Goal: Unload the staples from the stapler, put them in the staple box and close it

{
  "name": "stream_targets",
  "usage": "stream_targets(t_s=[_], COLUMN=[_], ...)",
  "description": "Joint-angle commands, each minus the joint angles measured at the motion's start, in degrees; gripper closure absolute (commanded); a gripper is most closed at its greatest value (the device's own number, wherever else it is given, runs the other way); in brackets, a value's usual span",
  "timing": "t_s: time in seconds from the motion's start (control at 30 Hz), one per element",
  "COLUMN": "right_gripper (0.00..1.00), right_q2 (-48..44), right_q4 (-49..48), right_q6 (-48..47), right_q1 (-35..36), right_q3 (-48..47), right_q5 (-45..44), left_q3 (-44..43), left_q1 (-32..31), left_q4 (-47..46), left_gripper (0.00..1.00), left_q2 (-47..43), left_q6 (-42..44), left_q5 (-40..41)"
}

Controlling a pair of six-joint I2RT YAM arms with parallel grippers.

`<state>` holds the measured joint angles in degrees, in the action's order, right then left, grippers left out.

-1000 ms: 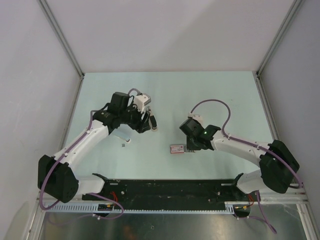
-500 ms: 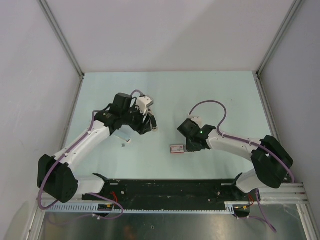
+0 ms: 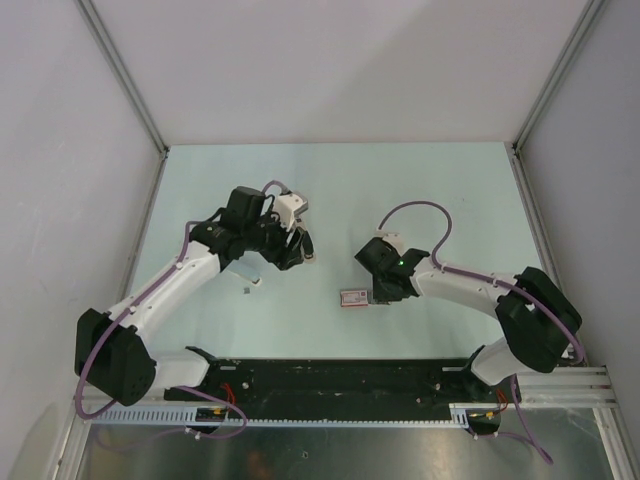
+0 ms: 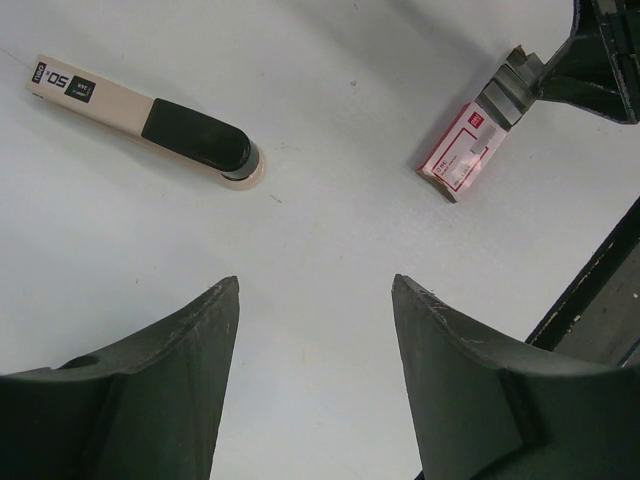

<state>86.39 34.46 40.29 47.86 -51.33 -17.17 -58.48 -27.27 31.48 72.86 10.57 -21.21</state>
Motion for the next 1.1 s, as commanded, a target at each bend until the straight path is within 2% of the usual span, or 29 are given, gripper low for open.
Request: stream_targets(t_s=[0.0, 0.7, 1.07], right_gripper=[0.98, 0.95, 0.86], right_q2=[0.5, 1.6, 1.4], right_q4=[-1.2, -2.0, -1.8], right_q6=[-0.4, -0.7, -0.9], right_q1=[-0.4, -0.3, -0.2], right_q3=[0.6, 1.0, 1.0], right_q5=[-1.4, -0.3, 0.4], left_q3=[-0.1, 0.1, 0.1], left_q1=[-0.5, -0.8, -0.8], left_q4=[0.2, 0.2, 0.3], left_gripper=[0.33, 0.33, 0.31], left_q2=[-1.0, -1.3, -1.6], left_q6=[3.1, 3.0, 3.2], left_q5=[-1.0, -1.1, -0.5])
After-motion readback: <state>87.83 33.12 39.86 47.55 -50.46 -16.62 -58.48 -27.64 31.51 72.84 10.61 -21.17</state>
